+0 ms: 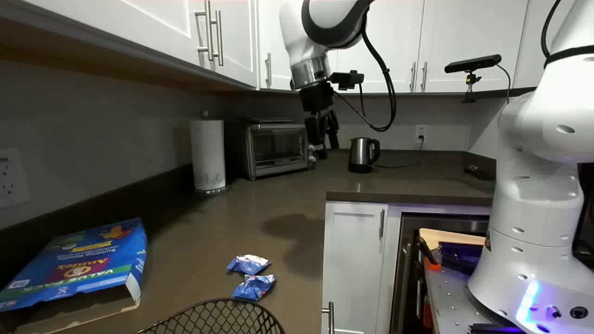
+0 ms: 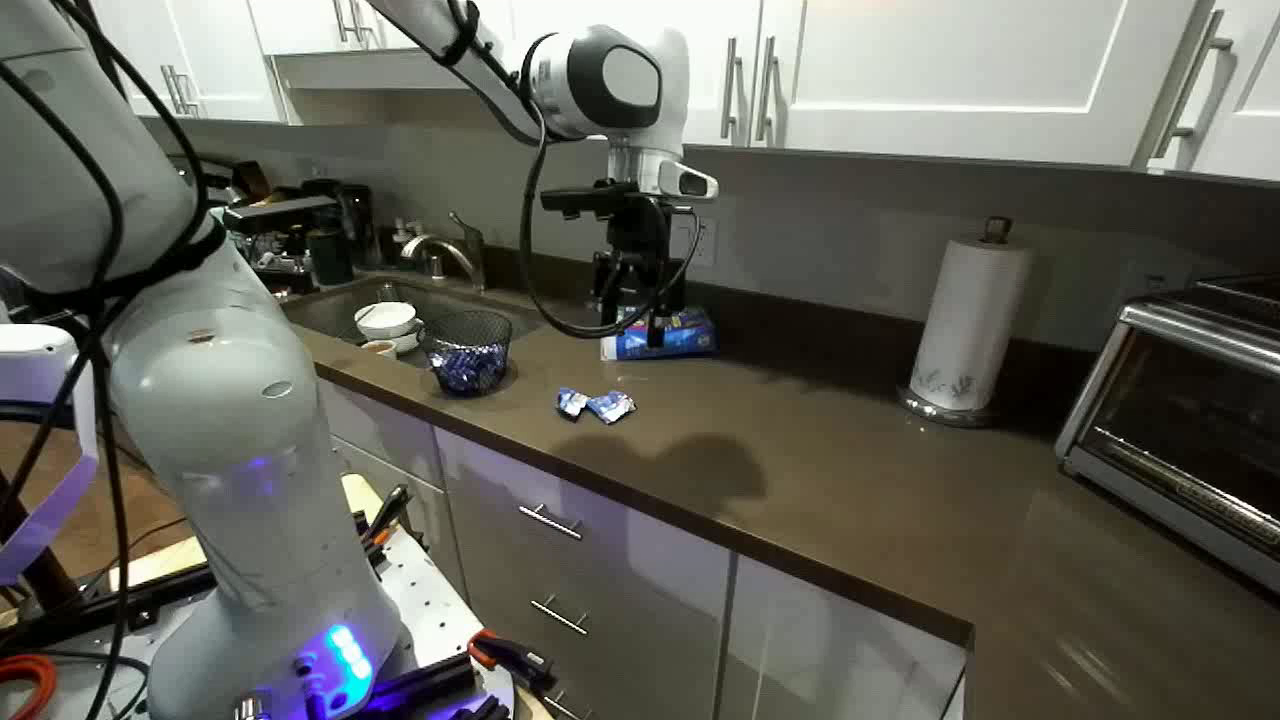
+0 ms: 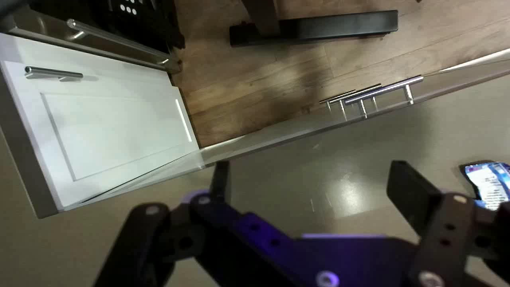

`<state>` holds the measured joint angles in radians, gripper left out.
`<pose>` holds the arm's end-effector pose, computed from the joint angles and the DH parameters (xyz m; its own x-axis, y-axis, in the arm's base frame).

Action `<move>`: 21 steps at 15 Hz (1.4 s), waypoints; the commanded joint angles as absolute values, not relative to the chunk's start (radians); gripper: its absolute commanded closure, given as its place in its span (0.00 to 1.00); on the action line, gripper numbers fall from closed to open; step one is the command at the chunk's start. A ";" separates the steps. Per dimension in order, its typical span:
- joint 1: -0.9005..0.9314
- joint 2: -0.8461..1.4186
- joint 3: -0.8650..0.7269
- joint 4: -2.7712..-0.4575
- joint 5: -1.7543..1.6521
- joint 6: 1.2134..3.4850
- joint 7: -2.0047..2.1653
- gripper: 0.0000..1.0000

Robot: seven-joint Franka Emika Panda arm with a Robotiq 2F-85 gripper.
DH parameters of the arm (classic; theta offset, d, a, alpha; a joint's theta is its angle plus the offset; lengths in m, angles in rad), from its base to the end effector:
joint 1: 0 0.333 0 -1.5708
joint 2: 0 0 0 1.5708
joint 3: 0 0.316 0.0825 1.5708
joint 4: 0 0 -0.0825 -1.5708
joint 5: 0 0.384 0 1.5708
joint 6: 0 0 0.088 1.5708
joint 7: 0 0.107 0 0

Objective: Pick up two blue packs from the black wire basket and put them on the countertop.

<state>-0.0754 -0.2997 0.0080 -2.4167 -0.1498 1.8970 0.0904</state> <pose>0.4178 -0.0391 0.4074 0.9720 -0.1082 -0.2088 -0.0776 -0.9857 0.1493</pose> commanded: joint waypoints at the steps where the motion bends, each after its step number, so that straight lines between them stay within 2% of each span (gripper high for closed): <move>1: -0.066 -0.299 -0.001 -2.416 -0.152 1.895 0.093 0.00; 10: -0.056 -0.302 0.008 -2.425 -0.152 1.903 0.093 0.00; 16: 0.103 -0.338 0.159 -2.519 -0.171 1.942 0.106 0.00; 21: 0.219 -0.296 0.272 -2.517 -0.201 2.080 0.107 0.00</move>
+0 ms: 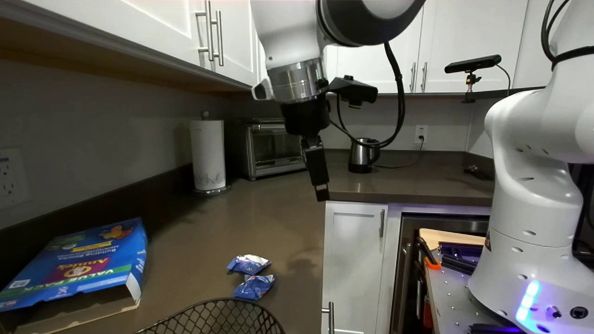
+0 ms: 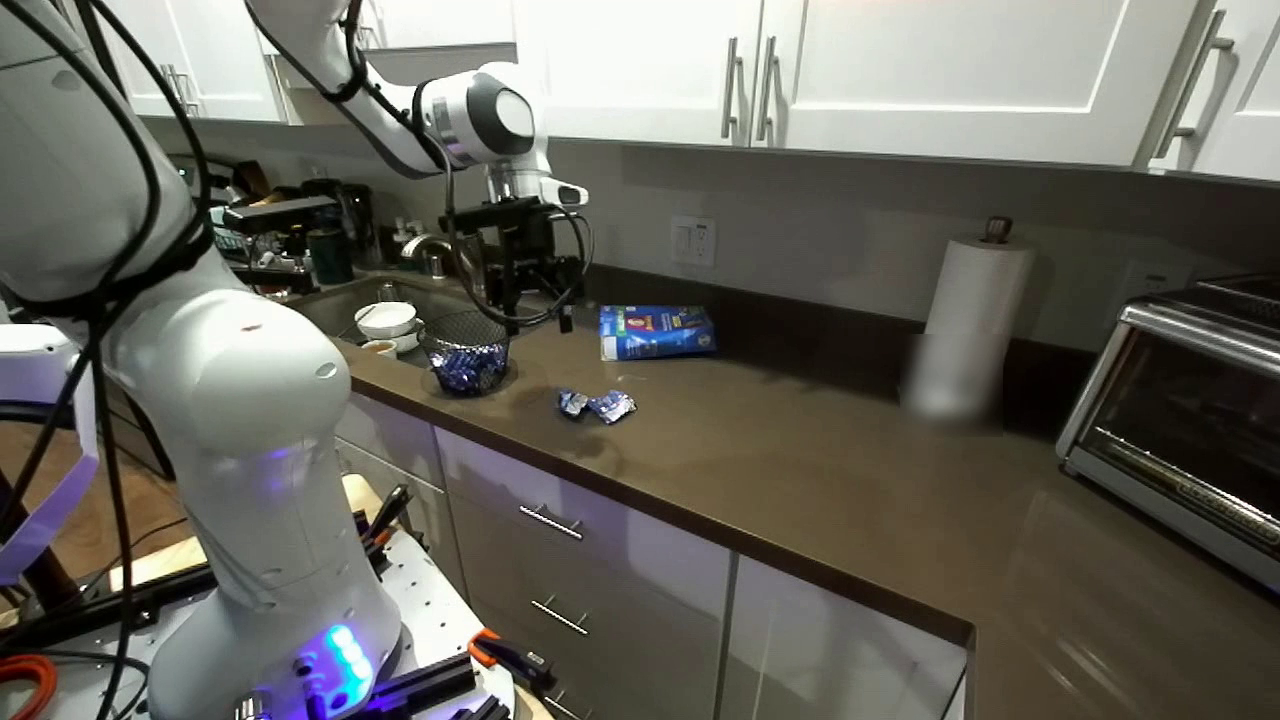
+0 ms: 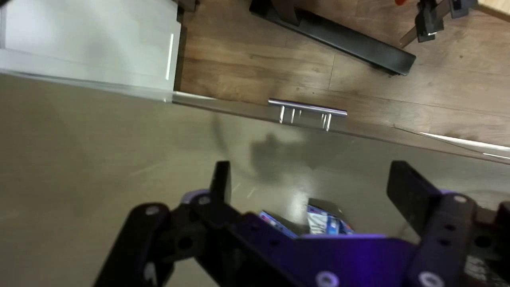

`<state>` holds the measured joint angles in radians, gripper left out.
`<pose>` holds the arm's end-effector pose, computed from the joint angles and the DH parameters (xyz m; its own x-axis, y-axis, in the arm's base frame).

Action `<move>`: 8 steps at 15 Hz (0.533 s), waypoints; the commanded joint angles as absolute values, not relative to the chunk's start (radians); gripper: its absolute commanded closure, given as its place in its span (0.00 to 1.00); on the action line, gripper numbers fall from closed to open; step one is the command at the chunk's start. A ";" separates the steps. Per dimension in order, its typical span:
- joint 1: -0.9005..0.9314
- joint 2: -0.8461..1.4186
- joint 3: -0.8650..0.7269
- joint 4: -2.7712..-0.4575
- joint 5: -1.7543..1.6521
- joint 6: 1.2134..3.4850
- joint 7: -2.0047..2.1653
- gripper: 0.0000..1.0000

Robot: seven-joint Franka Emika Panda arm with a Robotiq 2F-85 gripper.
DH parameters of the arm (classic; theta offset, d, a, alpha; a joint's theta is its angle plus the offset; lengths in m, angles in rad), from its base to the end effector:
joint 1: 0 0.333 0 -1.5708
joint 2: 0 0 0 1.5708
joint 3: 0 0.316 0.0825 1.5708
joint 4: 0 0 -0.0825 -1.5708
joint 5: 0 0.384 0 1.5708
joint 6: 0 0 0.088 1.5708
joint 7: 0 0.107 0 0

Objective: Pick up two blue packs from the black wire basket and put them on the countertop.

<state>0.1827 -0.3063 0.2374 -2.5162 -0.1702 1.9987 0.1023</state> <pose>0.3748 0.1544 0.3713 0.9150 0.3476 -0.2047 0.3898 -0.8925 0.2268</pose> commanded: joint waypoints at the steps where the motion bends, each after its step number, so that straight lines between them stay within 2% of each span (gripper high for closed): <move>1: 0.231 -0.298 0.278 -2.513 -0.195 2.112 0.096 0.00; 6: 0.268 -0.212 0.267 -2.470 -0.113 2.331 0.028 0.00; 7: 0.283 -0.186 0.265 -2.461 -0.083 2.359 -0.013 0.00; 8: 0.260 -0.253 0.280 -2.496 -0.128 2.311 0.055 0.00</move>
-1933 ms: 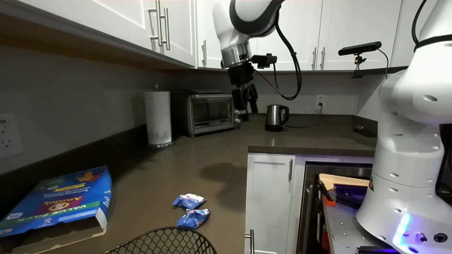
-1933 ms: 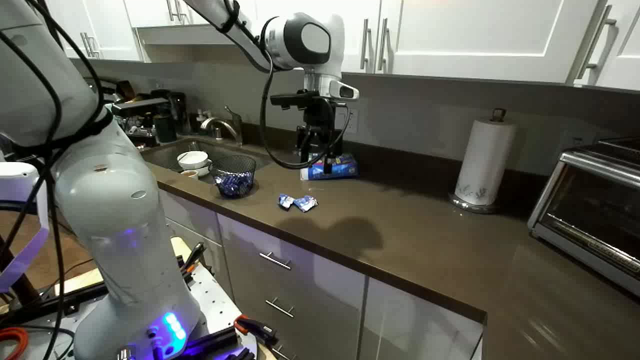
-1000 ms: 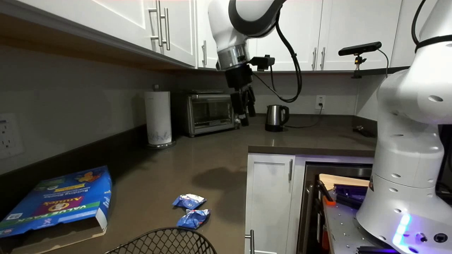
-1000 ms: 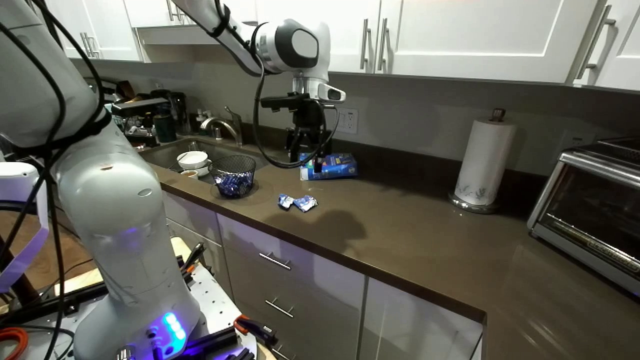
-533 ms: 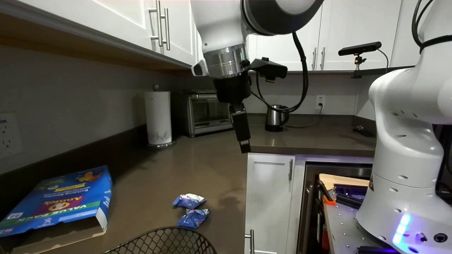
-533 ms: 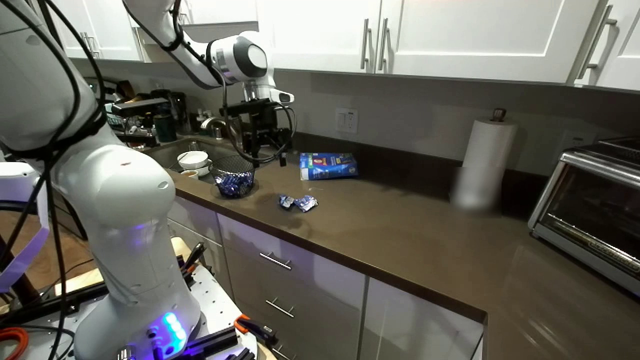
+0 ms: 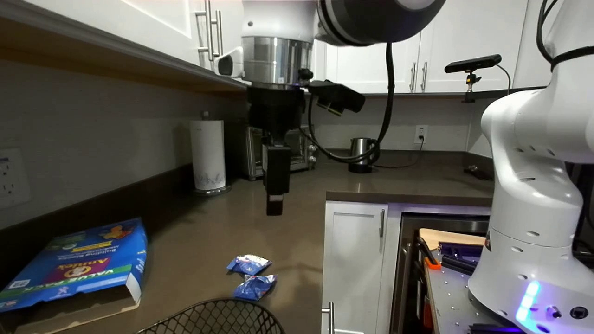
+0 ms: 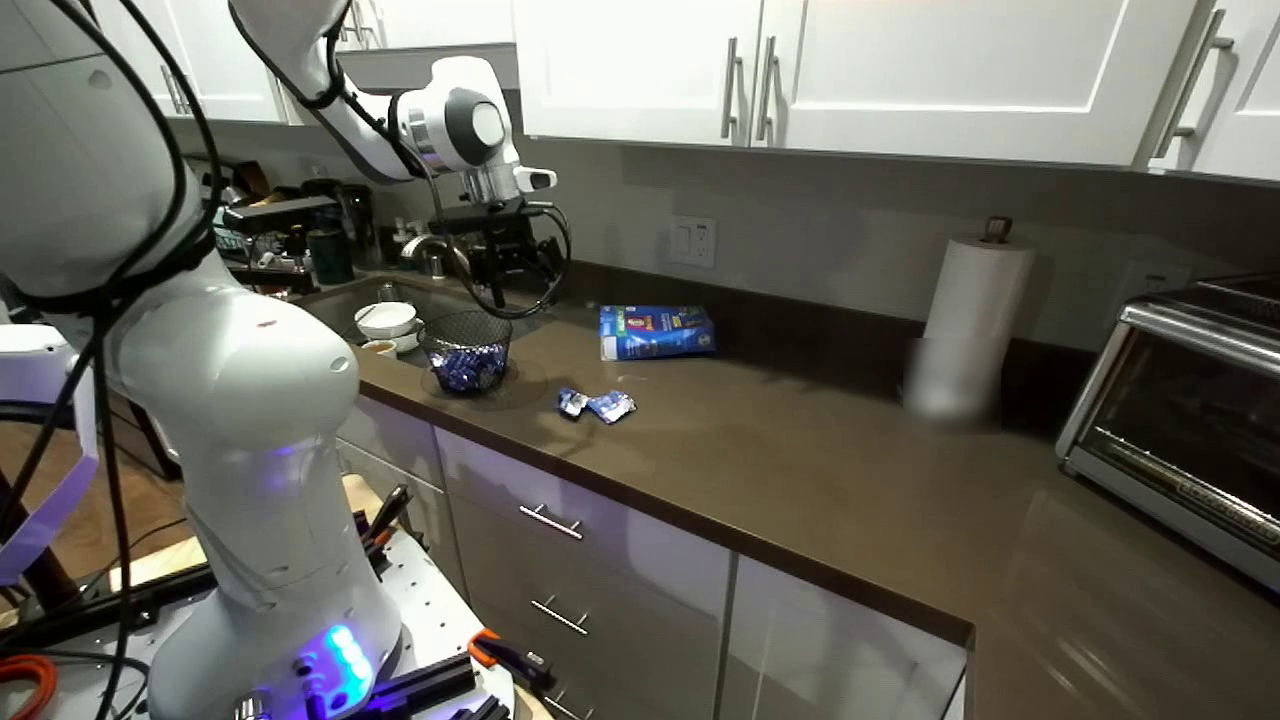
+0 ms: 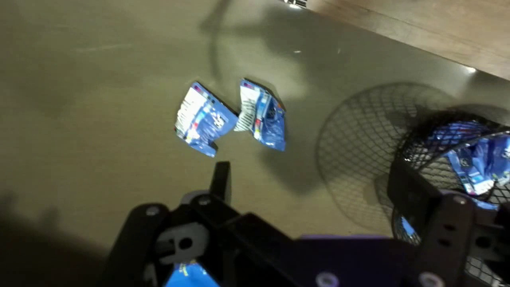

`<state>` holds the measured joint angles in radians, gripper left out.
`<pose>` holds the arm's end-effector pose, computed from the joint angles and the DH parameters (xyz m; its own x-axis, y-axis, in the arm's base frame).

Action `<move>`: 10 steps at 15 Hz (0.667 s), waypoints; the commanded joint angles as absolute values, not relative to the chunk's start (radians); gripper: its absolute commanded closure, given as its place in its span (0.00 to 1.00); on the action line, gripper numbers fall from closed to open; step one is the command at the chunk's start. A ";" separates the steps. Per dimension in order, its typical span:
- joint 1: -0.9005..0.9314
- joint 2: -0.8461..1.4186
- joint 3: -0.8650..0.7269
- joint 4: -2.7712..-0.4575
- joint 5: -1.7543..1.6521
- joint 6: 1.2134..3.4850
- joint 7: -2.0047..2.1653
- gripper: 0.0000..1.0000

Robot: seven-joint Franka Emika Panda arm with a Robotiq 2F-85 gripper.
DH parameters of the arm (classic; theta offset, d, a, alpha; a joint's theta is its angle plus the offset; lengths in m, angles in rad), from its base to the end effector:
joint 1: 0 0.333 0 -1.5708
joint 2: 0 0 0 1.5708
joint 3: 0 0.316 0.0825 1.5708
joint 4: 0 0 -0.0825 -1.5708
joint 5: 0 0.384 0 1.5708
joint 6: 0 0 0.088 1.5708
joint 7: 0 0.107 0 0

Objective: Pick up two blue packs from the black wire basket and put them on the countertop.

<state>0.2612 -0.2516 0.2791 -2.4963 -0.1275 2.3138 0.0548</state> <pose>0.3861 0.2281 0.3797 0.8417 0.5367 0.0585 0.5223 -0.8369 0.1634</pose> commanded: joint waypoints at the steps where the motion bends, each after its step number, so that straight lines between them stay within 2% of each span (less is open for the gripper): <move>1: 0.268 -0.231 0.279 -2.487 -0.111 2.333 0.036 0.00; 4: 0.275 -0.192 0.277 -2.468 -0.106 2.344 0.028 0.00; 10: 0.381 -0.106 0.312 -2.482 0.112 2.486 -0.103 0.00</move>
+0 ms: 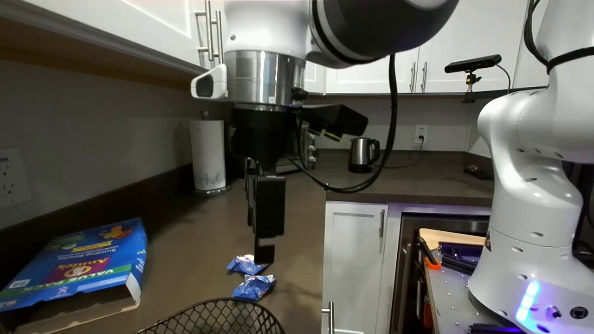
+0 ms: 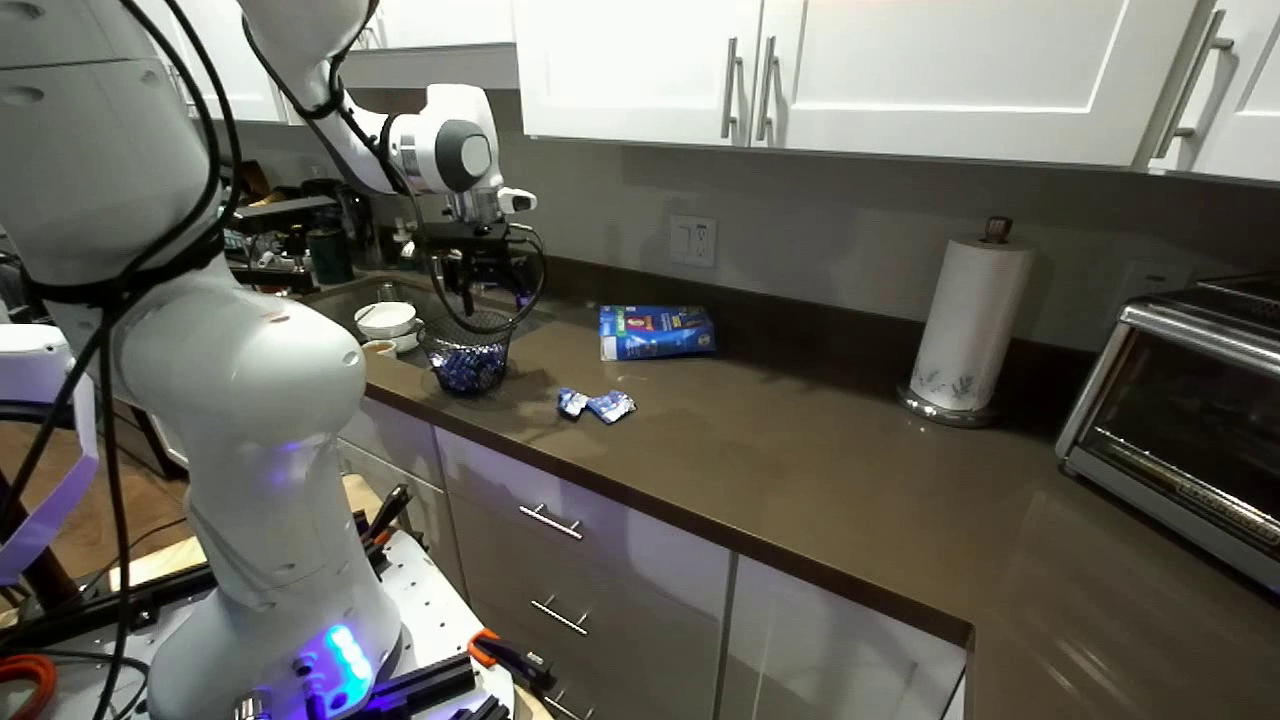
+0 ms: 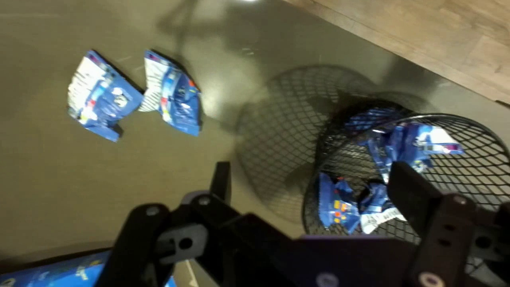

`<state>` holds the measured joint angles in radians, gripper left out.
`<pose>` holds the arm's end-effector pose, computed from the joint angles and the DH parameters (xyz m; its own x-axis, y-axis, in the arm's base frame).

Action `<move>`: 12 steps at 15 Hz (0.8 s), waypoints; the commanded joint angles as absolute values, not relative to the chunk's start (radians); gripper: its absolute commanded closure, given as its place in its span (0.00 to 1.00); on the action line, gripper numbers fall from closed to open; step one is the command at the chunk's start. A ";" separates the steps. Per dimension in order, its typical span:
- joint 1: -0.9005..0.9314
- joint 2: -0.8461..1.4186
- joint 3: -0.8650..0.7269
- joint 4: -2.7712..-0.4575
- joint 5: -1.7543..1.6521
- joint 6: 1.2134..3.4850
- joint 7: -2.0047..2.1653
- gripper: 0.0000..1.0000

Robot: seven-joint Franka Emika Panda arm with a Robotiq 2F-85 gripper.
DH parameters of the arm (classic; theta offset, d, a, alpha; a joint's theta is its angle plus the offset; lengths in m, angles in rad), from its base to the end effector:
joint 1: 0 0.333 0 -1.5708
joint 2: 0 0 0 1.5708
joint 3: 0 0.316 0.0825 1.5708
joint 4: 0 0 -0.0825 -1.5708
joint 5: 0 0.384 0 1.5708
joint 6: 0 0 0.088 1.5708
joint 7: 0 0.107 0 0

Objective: Pick up two blue packs from the black wire basket and put them on the countertop.

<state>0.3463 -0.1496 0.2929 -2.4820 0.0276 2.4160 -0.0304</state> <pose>0.3744 0.2776 0.3503 0.7942 0.6028 0.0771 0.6028 -0.7975 0.0255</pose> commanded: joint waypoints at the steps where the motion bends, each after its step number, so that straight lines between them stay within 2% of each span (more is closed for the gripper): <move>1: 0.394 -0.097 0.320 -2.481 0.133 2.501 -0.117 0.00; 7: 0.428 0.003 0.368 -2.448 0.144 2.583 -0.164 0.00; 12: 0.421 0.146 0.395 -2.352 0.063 2.558 -0.206 0.00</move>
<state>0.4314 0.0536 0.3827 -2.4224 0.1088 2.5666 -0.1600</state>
